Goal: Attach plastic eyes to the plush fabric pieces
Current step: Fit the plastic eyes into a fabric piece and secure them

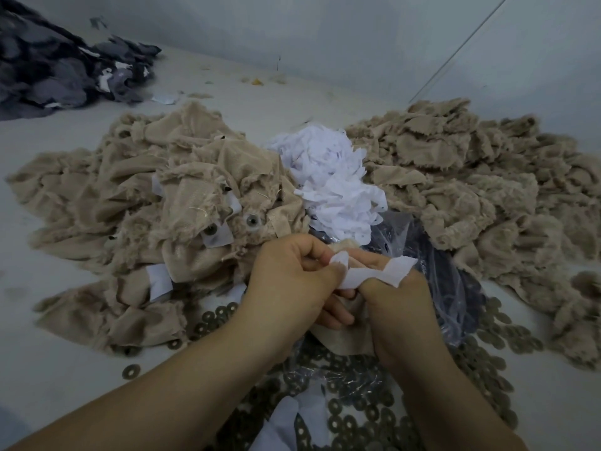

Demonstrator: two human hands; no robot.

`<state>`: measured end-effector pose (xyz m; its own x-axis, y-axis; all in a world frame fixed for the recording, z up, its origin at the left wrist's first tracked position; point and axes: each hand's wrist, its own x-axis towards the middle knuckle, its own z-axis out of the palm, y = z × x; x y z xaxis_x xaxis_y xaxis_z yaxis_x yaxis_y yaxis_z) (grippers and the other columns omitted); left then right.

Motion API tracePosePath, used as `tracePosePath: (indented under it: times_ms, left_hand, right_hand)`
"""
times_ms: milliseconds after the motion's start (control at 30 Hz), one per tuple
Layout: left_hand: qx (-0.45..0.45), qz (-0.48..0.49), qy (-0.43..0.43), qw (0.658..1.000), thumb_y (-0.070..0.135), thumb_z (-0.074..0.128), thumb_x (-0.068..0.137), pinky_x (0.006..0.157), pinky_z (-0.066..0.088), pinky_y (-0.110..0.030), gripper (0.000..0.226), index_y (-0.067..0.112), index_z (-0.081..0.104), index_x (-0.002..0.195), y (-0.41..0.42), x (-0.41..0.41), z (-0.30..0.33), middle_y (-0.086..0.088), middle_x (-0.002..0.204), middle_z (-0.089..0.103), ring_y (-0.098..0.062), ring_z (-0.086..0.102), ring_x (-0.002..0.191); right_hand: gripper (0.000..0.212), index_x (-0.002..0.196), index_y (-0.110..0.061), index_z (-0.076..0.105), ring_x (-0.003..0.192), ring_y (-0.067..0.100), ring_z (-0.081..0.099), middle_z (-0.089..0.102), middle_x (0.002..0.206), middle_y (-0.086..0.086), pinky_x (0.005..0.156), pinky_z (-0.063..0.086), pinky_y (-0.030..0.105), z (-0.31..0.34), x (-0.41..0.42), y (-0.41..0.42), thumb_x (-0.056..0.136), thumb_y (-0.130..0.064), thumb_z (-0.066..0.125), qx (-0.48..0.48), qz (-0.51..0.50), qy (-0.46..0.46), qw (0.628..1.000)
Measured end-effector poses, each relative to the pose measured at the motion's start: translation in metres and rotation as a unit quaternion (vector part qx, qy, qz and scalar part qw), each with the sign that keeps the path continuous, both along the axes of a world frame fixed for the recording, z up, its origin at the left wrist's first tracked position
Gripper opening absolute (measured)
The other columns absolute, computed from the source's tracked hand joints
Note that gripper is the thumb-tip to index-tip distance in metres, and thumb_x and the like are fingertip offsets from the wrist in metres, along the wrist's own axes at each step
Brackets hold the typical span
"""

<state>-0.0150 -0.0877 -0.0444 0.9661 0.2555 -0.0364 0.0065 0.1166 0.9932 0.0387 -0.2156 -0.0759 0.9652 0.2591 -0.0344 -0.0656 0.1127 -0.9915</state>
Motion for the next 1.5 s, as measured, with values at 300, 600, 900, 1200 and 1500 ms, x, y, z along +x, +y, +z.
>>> tracePosePath:
  times_ms: [300,600,900,1200,1500]
  left_hand:
    - [-0.012,-0.006,0.019,1.000,0.001,0.061,0.094,0.044,0.055,-0.035,0.008,-0.002,0.058,0.087,0.002,0.003,-0.001,-0.021,0.066,0.070,-0.033,0.065,0.046]
    - [-0.029,-0.016,0.027,0.999,-0.001,0.062,0.092,0.043,0.055,-0.035,0.014,-0.002,0.053,0.082,0.005,0.006,0.000,-0.026,0.064,0.068,-0.032,0.063,0.044]
    - [-0.014,0.001,0.015,1.000,0.006,0.068,0.090,0.038,0.049,-0.030,0.019,-0.001,0.056,0.077,0.007,0.007,0.002,-0.030,0.060,0.064,-0.029,0.058,0.037]
    - [-0.014,0.006,0.029,0.999,0.004,0.066,0.091,0.034,0.037,-0.020,0.015,0.001,0.061,0.077,0.009,0.006,0.001,-0.013,0.050,0.060,-0.021,0.045,0.029]
    - [-0.025,-0.026,0.035,0.999,0.007,0.059,0.096,0.039,0.045,-0.027,0.020,-0.002,0.061,0.079,0.009,0.002,0.007,-0.017,0.057,0.063,-0.026,0.054,0.037]
  right_hand:
    - [0.027,0.094,-0.011,0.079,0.076,0.038,0.066,0.072,0.083,0.028,0.070,0.055,0.064,-0.004,-0.002,0.004,0.067,-0.016,0.076,0.044,0.015,-0.009,0.999]
    - [0.037,0.094,-0.010,0.078,0.067,0.030,0.066,0.071,0.072,0.015,0.064,0.056,0.049,-0.008,0.000,0.003,0.061,-0.027,0.077,0.033,0.018,-0.010,0.999]
    - [0.021,0.079,-0.002,0.070,0.046,0.024,0.050,0.056,0.058,0.015,0.050,0.048,0.033,-0.004,-0.005,0.010,0.087,-0.021,0.071,0.162,0.104,-0.011,0.981]
    - [0.031,0.061,-0.004,0.066,0.046,0.028,0.059,0.059,0.056,0.017,0.049,0.052,0.033,-0.001,-0.005,0.016,0.088,-0.016,0.057,0.162,0.094,-0.004,0.982]
    - [0.034,0.073,0.007,0.053,0.052,0.030,0.047,0.047,0.066,0.020,0.054,0.044,0.042,-0.006,-0.005,0.011,0.095,-0.017,0.063,0.235,0.140,0.047,0.961]
